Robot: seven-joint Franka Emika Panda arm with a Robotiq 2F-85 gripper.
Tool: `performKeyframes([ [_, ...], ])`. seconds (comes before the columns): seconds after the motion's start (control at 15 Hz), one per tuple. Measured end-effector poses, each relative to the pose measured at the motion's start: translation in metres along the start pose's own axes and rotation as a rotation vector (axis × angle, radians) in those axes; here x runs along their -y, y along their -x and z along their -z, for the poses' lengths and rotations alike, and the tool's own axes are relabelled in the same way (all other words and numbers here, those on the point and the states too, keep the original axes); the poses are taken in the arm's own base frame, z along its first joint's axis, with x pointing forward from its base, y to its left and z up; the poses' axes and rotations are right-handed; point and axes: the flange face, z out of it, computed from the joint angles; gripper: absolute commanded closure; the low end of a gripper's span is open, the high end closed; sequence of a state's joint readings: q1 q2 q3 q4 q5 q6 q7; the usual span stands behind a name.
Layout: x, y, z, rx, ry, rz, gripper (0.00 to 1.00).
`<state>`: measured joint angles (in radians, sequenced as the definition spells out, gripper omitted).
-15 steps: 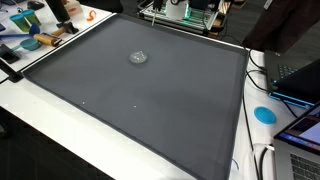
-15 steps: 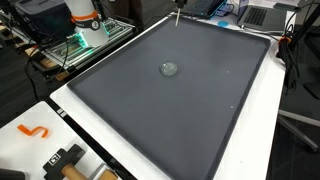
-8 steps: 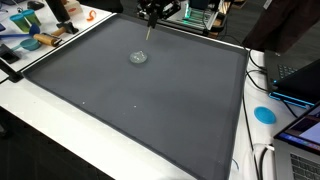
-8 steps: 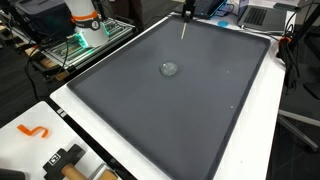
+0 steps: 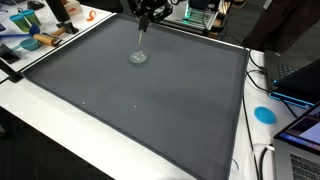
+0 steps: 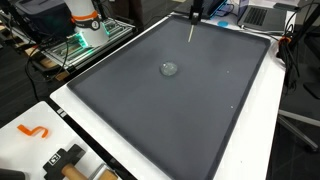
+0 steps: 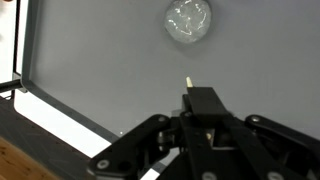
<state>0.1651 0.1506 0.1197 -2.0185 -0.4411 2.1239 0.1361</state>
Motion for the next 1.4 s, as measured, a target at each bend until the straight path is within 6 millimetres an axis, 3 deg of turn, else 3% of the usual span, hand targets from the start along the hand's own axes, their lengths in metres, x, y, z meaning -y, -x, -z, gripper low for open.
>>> performKeyframes([
  [0.33,-0.023,-0.003,0.002,-0.010,-0.020,-0.058,0.97],
  [0.73,-0.058,0.000,-0.006,-0.037,-0.162,-0.176,0.97],
  [1.07,-0.090,0.007,-0.021,-0.084,-0.287,-0.256,0.97],
  [1.4,-0.114,0.027,-0.042,-0.125,-0.406,-0.342,0.97],
])
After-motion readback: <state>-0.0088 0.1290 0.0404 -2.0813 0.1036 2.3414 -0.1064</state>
